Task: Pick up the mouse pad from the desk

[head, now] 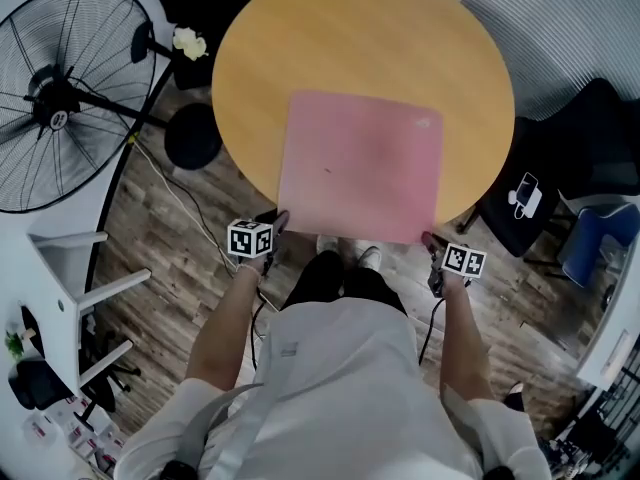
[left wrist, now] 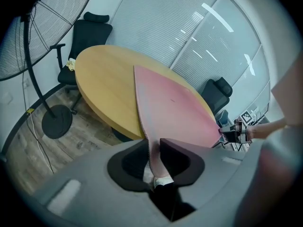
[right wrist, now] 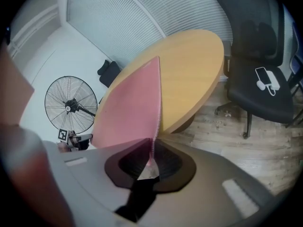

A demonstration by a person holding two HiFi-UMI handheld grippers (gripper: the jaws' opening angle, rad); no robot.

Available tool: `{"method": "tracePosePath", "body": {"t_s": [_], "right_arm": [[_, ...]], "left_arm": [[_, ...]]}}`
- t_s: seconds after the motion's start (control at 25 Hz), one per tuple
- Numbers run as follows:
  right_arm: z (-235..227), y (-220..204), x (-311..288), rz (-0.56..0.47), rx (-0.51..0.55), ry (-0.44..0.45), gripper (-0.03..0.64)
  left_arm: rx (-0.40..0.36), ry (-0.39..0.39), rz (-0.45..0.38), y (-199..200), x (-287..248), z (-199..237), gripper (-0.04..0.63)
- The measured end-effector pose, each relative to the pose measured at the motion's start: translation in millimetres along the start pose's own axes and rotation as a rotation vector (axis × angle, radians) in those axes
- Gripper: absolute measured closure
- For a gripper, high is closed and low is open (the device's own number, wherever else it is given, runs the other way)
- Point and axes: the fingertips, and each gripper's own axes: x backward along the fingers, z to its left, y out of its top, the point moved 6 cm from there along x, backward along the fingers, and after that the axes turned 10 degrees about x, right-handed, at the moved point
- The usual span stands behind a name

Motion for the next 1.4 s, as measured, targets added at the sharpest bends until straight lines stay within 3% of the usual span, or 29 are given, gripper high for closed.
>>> {"method": "tracePosePath", "body": {"t_s": [0.08, 0.2, 0.72, 1.4], "right_arm": [[3, 2, 3, -0.004, 0.016, 0.009, 0.595], [7, 4, 7, -0.013, 0.031, 0.023, 0.597], [28, 23, 30, -0.087, 0.100, 0.077, 0.598], [66, 68, 58, -0.234, 0.194, 0.127, 0.600]], "left_arm": [[-0.010, -0.005, -0.008, 3, 4, -1, 0.547], [-0.025, -0.016, -0.012, 6, 8, -5, 0.570], [-0.087, -0.086, -0.091, 16, 25, -22, 0.575], [-0.128, -0.176, -0.251, 62, 53, -66, 0.577]]}}
